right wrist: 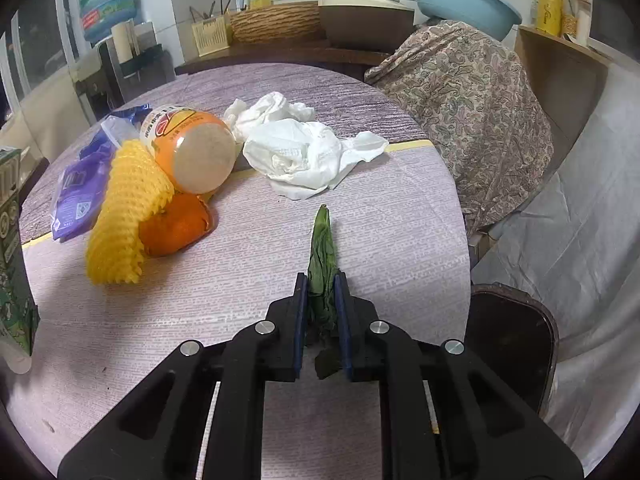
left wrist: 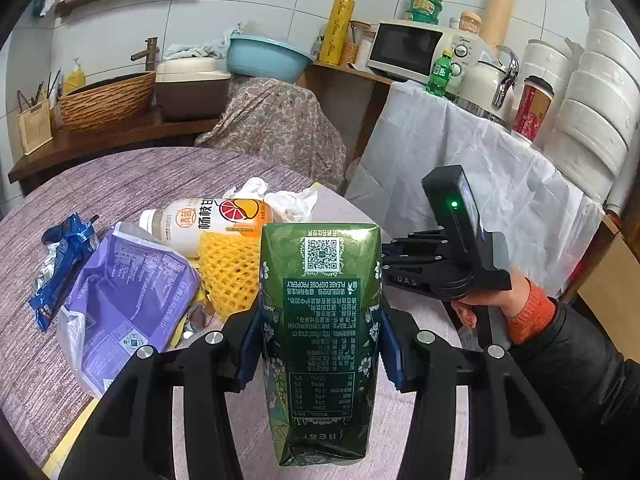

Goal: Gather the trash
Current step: 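Carry the green stem and green carton to the bin and release both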

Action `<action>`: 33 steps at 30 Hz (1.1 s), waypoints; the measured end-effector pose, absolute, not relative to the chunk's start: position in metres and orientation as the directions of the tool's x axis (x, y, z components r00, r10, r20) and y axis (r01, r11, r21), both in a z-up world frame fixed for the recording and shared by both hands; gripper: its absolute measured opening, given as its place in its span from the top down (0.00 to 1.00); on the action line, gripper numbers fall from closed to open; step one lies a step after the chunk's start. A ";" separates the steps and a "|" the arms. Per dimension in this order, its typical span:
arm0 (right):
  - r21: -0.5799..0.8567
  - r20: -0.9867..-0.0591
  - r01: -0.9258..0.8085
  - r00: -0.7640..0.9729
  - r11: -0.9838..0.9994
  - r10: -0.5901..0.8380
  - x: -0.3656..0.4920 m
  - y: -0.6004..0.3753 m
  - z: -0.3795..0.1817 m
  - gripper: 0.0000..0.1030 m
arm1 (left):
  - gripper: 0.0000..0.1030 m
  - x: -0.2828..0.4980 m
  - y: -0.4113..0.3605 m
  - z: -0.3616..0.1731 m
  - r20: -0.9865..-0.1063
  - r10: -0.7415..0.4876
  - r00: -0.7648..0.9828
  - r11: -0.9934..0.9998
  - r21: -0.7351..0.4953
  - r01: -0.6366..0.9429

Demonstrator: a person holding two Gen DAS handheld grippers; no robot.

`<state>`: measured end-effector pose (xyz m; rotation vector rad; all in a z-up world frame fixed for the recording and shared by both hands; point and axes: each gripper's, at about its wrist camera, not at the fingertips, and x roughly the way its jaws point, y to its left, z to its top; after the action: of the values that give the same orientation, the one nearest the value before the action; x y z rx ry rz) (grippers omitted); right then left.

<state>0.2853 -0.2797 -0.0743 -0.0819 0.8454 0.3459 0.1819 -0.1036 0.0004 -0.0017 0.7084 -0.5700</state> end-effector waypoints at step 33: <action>0.281 -0.838 0.175 0.524 0.944 0.153 0.238 -0.478 -0.223 0.86 | 0.53 0.193 -0.324 -0.017 -0.662 -0.617 0.425 0.695 -0.203 0.690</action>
<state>0.2377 -0.4782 -0.2227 0.3528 1.0246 -0.0136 0.1932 -0.3236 -0.0172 0.1048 0.7818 -0.8185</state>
